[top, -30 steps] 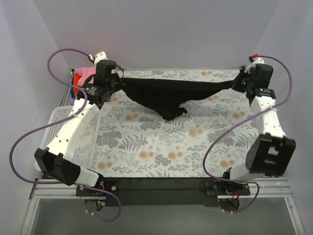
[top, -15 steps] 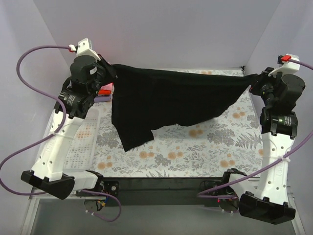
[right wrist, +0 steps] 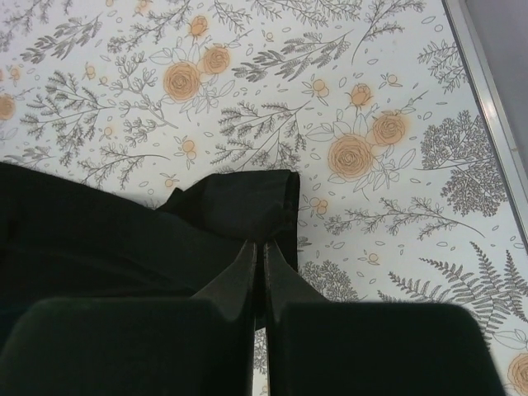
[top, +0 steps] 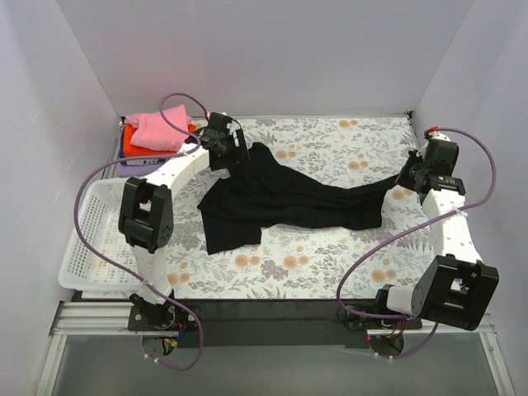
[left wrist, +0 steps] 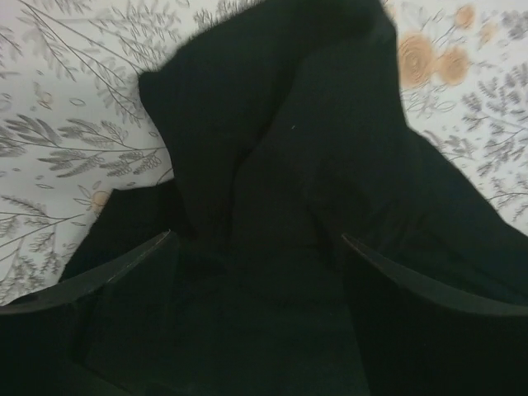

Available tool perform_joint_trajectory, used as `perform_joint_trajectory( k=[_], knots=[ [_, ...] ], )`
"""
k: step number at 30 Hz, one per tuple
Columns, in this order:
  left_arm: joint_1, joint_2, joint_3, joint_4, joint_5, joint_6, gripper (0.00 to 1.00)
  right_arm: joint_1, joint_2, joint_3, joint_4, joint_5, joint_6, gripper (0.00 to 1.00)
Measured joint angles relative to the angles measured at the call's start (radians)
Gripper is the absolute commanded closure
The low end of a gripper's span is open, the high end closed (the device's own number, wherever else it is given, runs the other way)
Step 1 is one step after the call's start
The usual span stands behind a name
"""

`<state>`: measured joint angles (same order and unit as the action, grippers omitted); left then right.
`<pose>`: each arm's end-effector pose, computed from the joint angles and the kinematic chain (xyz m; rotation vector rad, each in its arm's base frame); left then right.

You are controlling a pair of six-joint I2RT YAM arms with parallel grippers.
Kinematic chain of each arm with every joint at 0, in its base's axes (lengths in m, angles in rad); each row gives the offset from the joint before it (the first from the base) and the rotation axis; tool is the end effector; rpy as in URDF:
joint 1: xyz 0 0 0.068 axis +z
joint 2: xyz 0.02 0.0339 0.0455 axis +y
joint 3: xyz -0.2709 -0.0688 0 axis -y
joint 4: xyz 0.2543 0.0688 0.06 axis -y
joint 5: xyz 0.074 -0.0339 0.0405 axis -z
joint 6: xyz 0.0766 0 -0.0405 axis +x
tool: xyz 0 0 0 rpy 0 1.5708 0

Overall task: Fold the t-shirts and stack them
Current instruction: Flatten the tshirt out

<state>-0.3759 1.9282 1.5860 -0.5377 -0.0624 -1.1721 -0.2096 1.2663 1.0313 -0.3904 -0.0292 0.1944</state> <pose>0.4392 -0.1682 0.2225 -1.0126 2.3341 -0.5832 0.3155 -0.0648 0.2829 0.4245 2.1546 0.0235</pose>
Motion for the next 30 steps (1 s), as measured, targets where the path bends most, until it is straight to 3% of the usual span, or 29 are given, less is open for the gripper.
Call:
perform_joint_trajectory(
  k=[13, 21, 30],
  knots=[
    [0.0, 0.039, -0.041, 0.112, 0.029, -0.011, 0.34, -0.001, 0.0, -0.058, 0.08, -0.031, 0.016, 0.99],
    [-0.001, 0.14, 0.056, 0.131, 0.037, 0.015, 0.38, -0.003, -0.018, -0.08, 0.089, -0.047, 0.016, 0.99],
    [-0.007, 0.213, 0.059, 0.11, 0.036, 0.046, 0.43, -0.004, -0.019, -0.087, 0.106, -0.053, 0.016, 0.99]
  ],
)
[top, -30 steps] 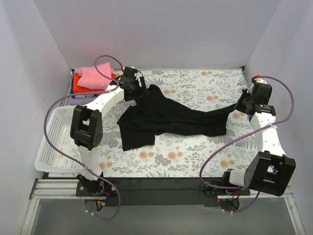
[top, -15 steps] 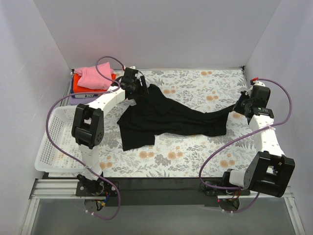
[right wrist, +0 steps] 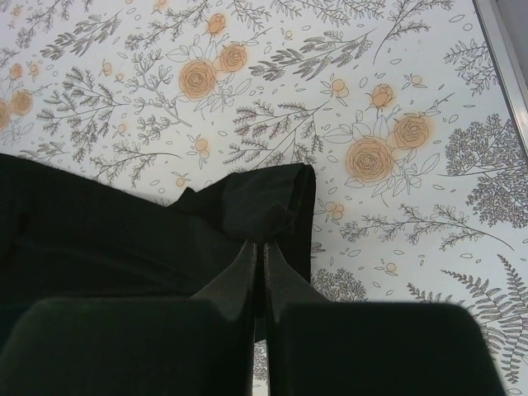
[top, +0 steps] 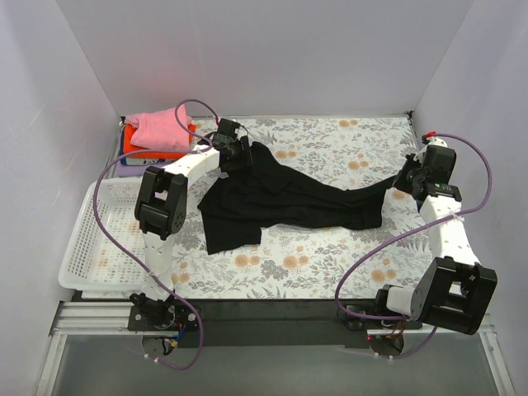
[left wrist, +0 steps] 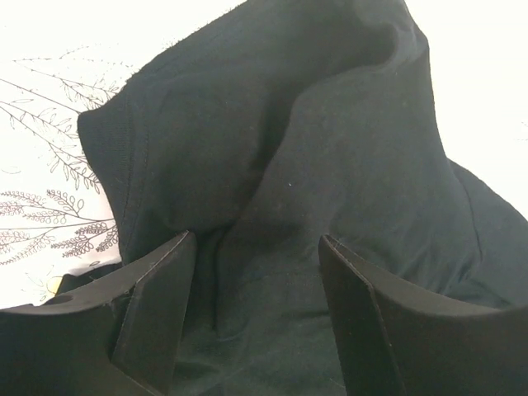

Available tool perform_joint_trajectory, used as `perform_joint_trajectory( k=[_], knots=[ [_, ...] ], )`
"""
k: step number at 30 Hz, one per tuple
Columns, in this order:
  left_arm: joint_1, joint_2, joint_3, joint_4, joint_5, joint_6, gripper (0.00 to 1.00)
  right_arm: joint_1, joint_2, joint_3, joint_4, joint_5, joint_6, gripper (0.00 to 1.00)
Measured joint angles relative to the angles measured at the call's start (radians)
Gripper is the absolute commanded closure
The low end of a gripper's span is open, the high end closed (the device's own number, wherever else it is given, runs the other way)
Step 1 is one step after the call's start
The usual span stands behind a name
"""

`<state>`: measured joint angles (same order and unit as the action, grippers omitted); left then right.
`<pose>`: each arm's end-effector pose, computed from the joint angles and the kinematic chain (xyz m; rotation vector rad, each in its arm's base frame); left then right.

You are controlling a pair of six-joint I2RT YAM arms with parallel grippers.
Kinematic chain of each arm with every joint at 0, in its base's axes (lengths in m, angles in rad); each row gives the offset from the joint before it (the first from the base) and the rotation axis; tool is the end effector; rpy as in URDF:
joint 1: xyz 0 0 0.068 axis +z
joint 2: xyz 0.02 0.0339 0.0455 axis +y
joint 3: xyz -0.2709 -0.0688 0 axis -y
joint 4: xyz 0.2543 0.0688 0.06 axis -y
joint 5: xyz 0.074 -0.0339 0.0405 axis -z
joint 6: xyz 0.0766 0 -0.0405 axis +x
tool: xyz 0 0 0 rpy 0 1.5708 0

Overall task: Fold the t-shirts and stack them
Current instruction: Flatten the tshirt out

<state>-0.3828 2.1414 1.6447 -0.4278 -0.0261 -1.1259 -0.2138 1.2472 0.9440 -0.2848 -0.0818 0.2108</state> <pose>0.4731 -0.1883 0.1528 -0.9528 2.4140 -0.5705 0.3136 -0.0617 0.2683 0.4084 2.1188 0.0866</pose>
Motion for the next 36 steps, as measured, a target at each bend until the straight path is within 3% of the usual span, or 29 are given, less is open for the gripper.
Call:
perform_joint_trajectory(
  k=[4, 27, 36],
  knots=[
    [-0.002, 0.0, -0.006, 0.002, 0.0, 0.007, 0.54, 0.0, 0.0, -0.009, 0.003, 0.0, 0.0, 0.99],
    [-0.032, -0.086, -0.116, 0.035, -0.052, 0.026, 0.57, 0.0, 0.0, -0.01, 0.004, -0.001, -0.001, 0.99],
    [-0.039, -0.087, -0.116, 0.035, -0.064, 0.029, 0.64, 0.0, 0.0, -0.01, 0.004, -0.004, -0.001, 0.99]
  ],
)
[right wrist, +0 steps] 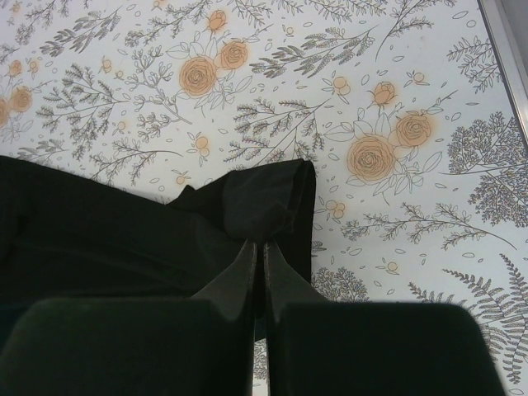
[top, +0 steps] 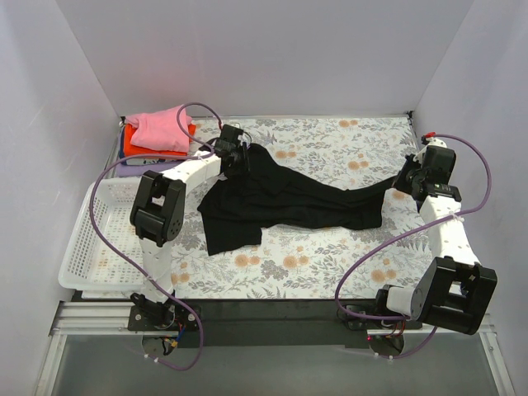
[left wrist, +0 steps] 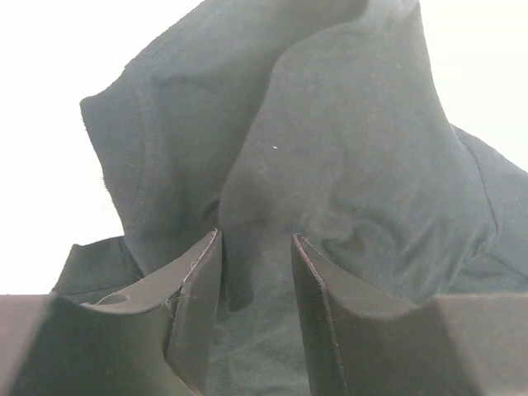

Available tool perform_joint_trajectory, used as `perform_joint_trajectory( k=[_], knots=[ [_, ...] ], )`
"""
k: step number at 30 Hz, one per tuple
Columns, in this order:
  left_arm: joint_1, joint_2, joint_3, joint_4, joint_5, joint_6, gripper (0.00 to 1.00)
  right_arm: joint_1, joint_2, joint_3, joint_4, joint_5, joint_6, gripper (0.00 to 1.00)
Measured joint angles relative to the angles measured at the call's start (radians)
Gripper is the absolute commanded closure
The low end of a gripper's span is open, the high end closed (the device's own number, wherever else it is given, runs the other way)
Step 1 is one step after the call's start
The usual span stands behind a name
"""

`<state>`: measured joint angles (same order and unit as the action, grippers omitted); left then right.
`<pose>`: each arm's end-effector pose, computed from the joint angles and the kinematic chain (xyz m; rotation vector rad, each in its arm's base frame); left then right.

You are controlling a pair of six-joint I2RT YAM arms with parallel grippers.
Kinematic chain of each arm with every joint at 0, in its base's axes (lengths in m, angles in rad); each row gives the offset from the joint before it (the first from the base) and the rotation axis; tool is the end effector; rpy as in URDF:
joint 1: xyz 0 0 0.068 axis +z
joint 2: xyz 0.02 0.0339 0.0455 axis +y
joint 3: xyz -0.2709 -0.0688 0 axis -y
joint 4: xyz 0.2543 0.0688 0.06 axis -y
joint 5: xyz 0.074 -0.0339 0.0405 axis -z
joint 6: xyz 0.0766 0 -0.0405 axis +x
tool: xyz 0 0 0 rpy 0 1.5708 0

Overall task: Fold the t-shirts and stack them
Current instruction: Flatten the tshirt out

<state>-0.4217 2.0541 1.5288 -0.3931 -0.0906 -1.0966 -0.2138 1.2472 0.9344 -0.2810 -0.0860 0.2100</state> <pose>0.4474 -0.1931 0.1583 -0.8849 2.4035 -0.5121 0.3130 -0.0612 0.2651 0.4066 2.1250 0.0909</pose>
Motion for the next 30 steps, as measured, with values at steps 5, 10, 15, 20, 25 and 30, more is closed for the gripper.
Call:
perform_joint_trajectory(
  k=[5, 10, 15, 20, 25, 30],
  knots=[
    [-0.012, 0.0, 0.0, 0.002, 0.0, 0.001, 0.68, 0.0, 0.0, 0.0, 0.0, 0.0, 0.0, 0.99],
    [-0.014, 0.0, 0.0, 0.001, -0.011, 0.004, 0.79, 0.0, 0.0, 0.0, 0.0, -0.001, -0.001, 0.99],
    [-0.015, 0.0, 0.0, -0.008, -0.043, 0.008, 0.89, 0.0, 0.0, 0.0, 0.0, -0.002, -0.001, 0.99],
    [-0.015, 0.002, 0.004, -0.023, -0.072, 0.007, 1.0, 0.0, 0.0, 0.0, 0.0, -0.003, -0.001, 0.99],
    [-0.015, 0.003, 0.016, -0.037, -0.085, 0.003, 1.0, 0.0, -0.005, 0.0, 0.0, -0.004, -0.003, 0.99],
    [-0.014, -0.009, 0.047, -0.063, -0.066, -0.023, 1.0, 0.0, -0.013, 0.0, -0.001, -0.028, -0.005, 0.99]
  ],
)
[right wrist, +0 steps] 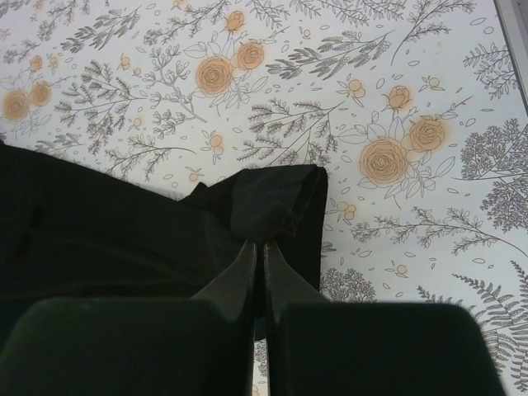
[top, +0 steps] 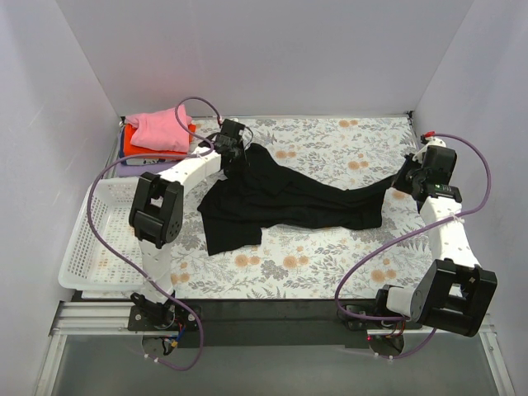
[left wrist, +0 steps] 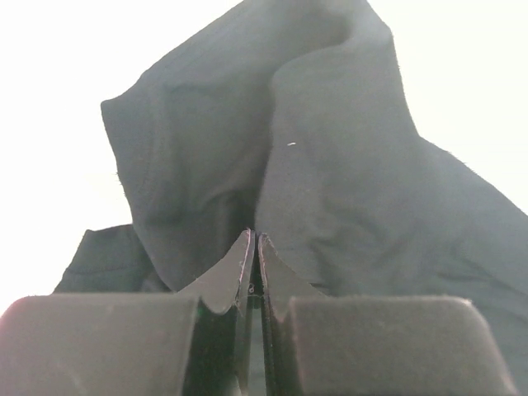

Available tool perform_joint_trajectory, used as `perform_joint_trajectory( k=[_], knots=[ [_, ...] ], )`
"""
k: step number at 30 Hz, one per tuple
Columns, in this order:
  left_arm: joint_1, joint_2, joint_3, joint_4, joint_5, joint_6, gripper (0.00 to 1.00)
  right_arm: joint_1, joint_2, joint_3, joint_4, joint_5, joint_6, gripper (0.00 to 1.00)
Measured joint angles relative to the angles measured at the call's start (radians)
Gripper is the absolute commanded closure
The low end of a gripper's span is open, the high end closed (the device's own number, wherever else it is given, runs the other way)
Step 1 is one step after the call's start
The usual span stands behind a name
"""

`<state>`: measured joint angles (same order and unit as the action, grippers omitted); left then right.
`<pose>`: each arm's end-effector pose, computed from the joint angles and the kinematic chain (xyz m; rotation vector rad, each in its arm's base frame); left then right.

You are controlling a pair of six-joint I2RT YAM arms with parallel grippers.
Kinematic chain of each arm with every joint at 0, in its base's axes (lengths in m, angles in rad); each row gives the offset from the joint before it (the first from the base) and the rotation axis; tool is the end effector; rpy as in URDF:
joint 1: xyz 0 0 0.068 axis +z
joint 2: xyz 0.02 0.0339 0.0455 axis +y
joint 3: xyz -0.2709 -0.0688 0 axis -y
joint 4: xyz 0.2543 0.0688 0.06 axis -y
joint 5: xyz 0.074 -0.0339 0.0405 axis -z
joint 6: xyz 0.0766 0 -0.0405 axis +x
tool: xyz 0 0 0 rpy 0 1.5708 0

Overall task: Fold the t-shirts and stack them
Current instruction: Flatten the tshirt out

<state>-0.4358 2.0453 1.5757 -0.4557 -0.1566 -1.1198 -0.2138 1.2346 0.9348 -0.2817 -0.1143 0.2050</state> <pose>0.4472 -0.1951 0.1733 -0.9141 2.3691 -0.4538 0.3114 -0.0587 0.2690 0.3819 2.1162 0.1179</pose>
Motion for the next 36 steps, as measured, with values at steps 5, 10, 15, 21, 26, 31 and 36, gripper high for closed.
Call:
perform_joint_trajectory(
  k=[5, 10, 15, 21, 26, 31, 36],
  knots=[
    [0.01, -0.102, 0.054, -0.018, 0.051, -0.051, 1.0, 0.0, 0.0, 0.034, -0.017, -0.028, -0.003, 0.99],
    [0.055, -0.269, 0.108, 0.017, 0.115, -0.131, 1.0, 0.0, 0.008, 0.162, -0.05, -0.034, -0.014, 0.99],
    [0.149, -0.468, 0.113, 0.063, 0.166, -0.206, 1.0, 0.0, 0.01, 0.322, -0.09, -0.047, -0.027, 0.99],
    [0.177, -0.671, 0.116, 0.101, 0.188, -0.247, 1.0, 0.0, -0.073, 0.42, -0.15, -0.05, -0.045, 0.99],
    [0.172, -0.856, 0.128, 0.135, 0.189, -0.249, 1.0, 0.0, -0.226, 0.489, -0.195, -0.046, -0.048, 0.99],
    [0.172, -1.031, 0.156, 0.157, 0.171, -0.245, 1.0, 0.0, -0.386, 0.634, -0.2, -0.013, -0.054, 0.99],
    [0.172, -1.163, 0.181, 0.192, 0.165, -0.243, 1.0, 0.0, -0.515, 0.748, -0.195, 0.035, -0.06, 0.99]
  ],
)
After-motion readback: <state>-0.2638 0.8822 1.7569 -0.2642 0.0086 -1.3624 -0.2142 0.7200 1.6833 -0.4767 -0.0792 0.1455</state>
